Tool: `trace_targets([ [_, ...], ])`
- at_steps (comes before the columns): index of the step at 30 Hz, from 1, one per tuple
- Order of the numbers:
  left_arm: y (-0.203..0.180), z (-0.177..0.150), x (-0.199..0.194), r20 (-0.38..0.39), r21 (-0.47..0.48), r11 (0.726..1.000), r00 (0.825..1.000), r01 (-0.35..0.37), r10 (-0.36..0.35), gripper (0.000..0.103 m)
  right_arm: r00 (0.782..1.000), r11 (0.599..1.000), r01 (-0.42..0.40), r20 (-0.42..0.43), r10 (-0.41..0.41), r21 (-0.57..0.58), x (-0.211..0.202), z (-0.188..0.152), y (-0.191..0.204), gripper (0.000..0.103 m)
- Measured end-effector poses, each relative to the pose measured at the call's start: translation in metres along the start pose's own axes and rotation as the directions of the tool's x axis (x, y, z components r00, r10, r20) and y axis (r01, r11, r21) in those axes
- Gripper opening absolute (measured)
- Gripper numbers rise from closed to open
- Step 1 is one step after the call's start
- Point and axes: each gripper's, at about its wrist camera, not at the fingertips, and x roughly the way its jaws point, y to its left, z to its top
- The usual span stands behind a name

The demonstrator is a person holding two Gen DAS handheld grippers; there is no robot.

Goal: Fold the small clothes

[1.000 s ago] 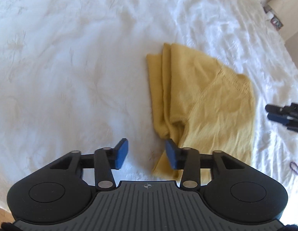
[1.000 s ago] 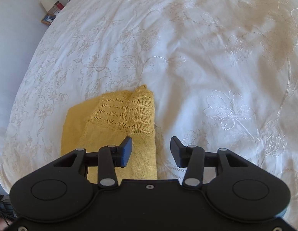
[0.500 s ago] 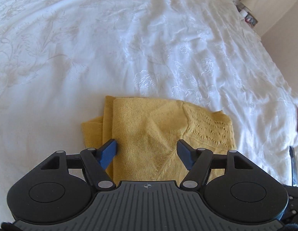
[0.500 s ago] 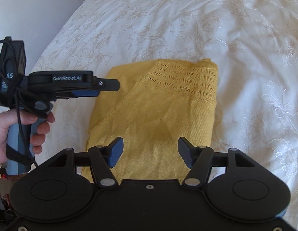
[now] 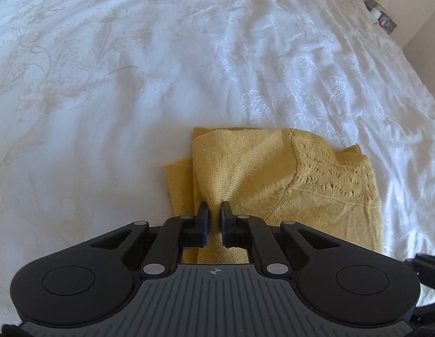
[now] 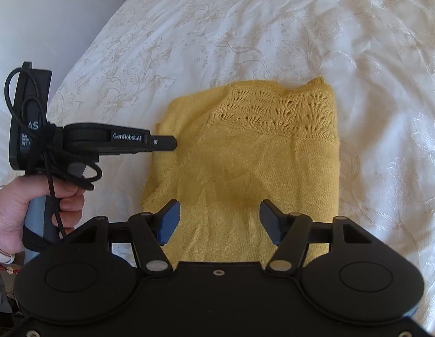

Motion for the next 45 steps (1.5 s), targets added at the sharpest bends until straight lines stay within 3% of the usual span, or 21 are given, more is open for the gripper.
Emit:
trace_targets([
  [4,0.011,0.003,0.003,-0.018,-0.004,1.0,0.999,0.029,-0.029,0.01,0.999,1.0,0.03,0.037,-0.03,-0.008,0.006,0.023,-0.002,0.068],
  [11,0.014,0.031,0.012,0.019,0.053,0.998,1.0,-0.021,0.02,0.037,0.994,0.993,0.11,-0.024,-0.109,0.047,0.055,0.054,-0.035,0.073],
  [15,0.015,0.043,0.008,0.045,0.104,0.991,0.996,-0.08,0.076,0.037,0.992,0.989,0.128,0.009,-0.129,0.078,0.048,0.062,-0.031,0.073],
  [19,0.016,0.041,-0.008,0.063,0.145,0.987,0.996,-0.074,0.065,0.039,0.989,0.987,0.129,0.065,-0.135,0.096,0.029,0.055,-0.021,0.087],
  [23,0.013,0.022,-0.021,0.069,0.145,0.987,0.996,-0.074,0.065,0.07,0.977,0.974,0.197,0.059,-0.205,0.116,0.022,0.036,-0.014,0.102],
  [29,-0.003,-0.021,-0.036,0.023,0.173,0.984,0.999,-0.032,0.029,0.072,0.951,0.946,0.31,-0.039,-0.307,0.101,0.03,-0.003,-0.009,0.102],
  [36,-0.029,-0.069,-0.042,-0.018,0.24,0.971,1.0,0.01,-0.006,0.073,0.94,0.938,0.33,-0.131,-0.316,0.108,0.032,-0.035,-0.018,0.102],
  [41,-0.03,-0.097,-0.028,-0.044,0.248,0.967,0.996,-0.062,0.075,0.075,0.945,0.947,0.307,-0.149,-0.291,0.093,0.025,-0.047,-0.023,0.102],
  [45,-0.013,-0.111,-0.028,-0.038,0.161,0.983,0.994,-0.094,0.101,0.087,0.951,0.959,0.277,-0.161,-0.264,0.063,0.018,-0.057,-0.028,0.102],
])
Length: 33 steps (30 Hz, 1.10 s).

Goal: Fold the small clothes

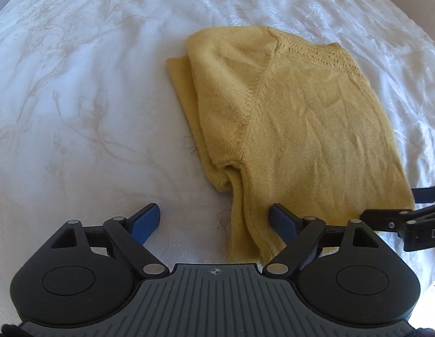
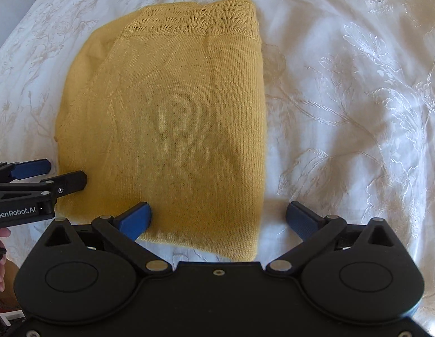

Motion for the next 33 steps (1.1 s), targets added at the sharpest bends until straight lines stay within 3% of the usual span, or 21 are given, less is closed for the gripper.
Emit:
trace_targets([
  [2,0.003,-0.003,-0.003,0.004,-0.026,0.999,1.0,-0.022,0.022,0.092,1.0,1.0,-0.019,0.005,0.019,-0.002,-0.006,-0.004,-0.005,0.102],
  [10,-0.007,-0.021,-0.029,-0.028,-0.113,0.982,0.989,-0.149,0.147,0.092,0.994,0.998,-0.064,0.086,0.062,0.015,-0.047,-0.021,-0.031,0.102],
  [16,-0.034,-0.029,-0.066,-0.006,-0.137,0.976,0.985,-0.171,0.172,0.096,0.99,0.995,-0.102,0.095,0.101,0.006,-0.076,-0.03,-0.04,0.102],
  [19,-0.048,-0.03,-0.086,0.025,-0.152,0.971,0.982,-0.183,0.188,0.102,0.985,0.993,-0.114,0.13,0.115,-0.02,-0.096,-0.032,-0.035,0.102],
  [22,-0.056,-0.031,-0.106,0.058,-0.154,0.972,0.98,-0.177,0.188,0.102,0.976,0.99,-0.13,0.171,0.136,-0.047,-0.115,-0.033,-0.032,0.102],
  [33,-0.085,-0.034,-0.184,0.259,-0.145,0.971,0.94,-0.189,0.222,0.102,0.943,0.99,-0.068,0.318,0.103,-0.12,-0.178,-0.039,-0.01,0.102],
])
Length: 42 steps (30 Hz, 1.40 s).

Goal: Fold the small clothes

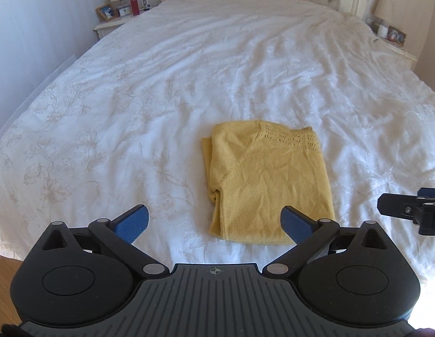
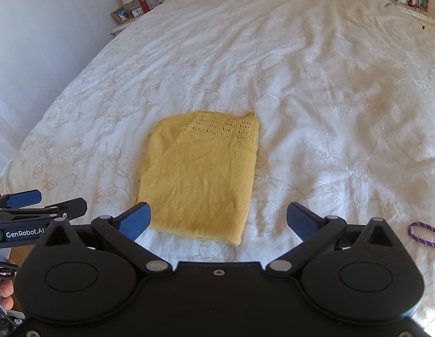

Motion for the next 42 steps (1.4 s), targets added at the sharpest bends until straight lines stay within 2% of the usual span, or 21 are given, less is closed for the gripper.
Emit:
trace_targets([
  [5,-0.001,-0.002,-0.015,0.024,-0.023,1.0,1.0,0.006,-0.005,0.102,0.999,1.0,0.022,0.031,-0.022,0.003,-0.015,-0.001,-0.001,0.102],
  [9,-0.003,-0.002,-0.017,-0.047,-0.046,0.998,0.998,-0.037,0.035,0.101,0.994,0.994,0.097,0.054,-0.094,-0.046,-0.021,-0.005,0.005,0.102],
  [14,0.005,-0.009,-0.023,-0.069,-0.104,0.995,0.998,-0.002,-0.005,0.101,0.986,0.988,0.131,0.118,-0.12,-0.087,-0.036,-0.01,0.011,0.102],
  [18,0.004,-0.011,-0.023,-0.097,-0.053,0.998,0.995,-0.02,0.014,0.101,0.967,0.98,0.189,0.186,-0.175,-0.057,-0.05,-0.012,0.016,0.102],
  [21,0.001,-0.014,-0.025,-0.081,-0.02,0.998,0.995,-0.051,0.05,0.101,0.968,0.987,0.157,0.205,-0.146,-0.04,-0.055,-0.012,0.014,0.102],
  [26,0.004,-0.017,-0.019,-0.127,-0.055,0.997,0.991,-0.047,0.04,0.101,0.989,0.994,0.105,0.106,-0.104,-0.002,-0.044,-0.007,0.009,0.102],
  [32,0.002,-0.02,-0.015,-0.152,-0.041,0.998,0.988,-0.042,0.035,0.101,0.991,0.991,0.124,0.049,-0.126,0.046,-0.033,-0.011,0.005,0.102],
  [38,0.0,-0.021,-0.007,-0.185,-0.034,0.999,0.982,-0.037,0.03,0.101,0.986,0.986,0.167,-0.002,-0.167,0.028,-0.023,-0.015,0.004,0.102],
  [42,0.0,-0.022,-0.003,-0.203,-0.031,0.999,0.979,-0.025,0.018,0.101,0.986,0.986,0.164,-0.018,-0.164,0.015,-0.02,-0.016,0.006,0.102],
])
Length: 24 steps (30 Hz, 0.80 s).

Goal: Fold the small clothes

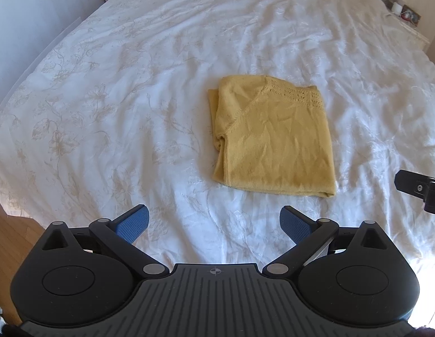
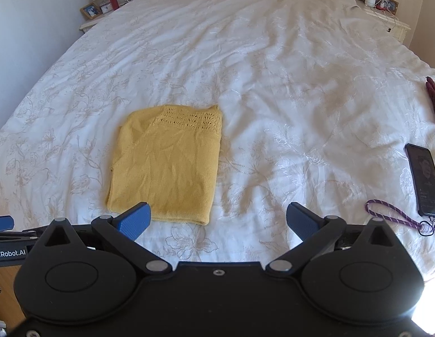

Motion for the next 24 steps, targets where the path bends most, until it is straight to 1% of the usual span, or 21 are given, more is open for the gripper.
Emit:
trace_targets([
  [24,-0.002,0.005,0.008,-0.033,0.003,1.0,0.999,0.005,-0.005,0.101,0.999,0.999,-0.035,-0.031,0.035,0.019,0.014,0.009,0.003,0.102],
])
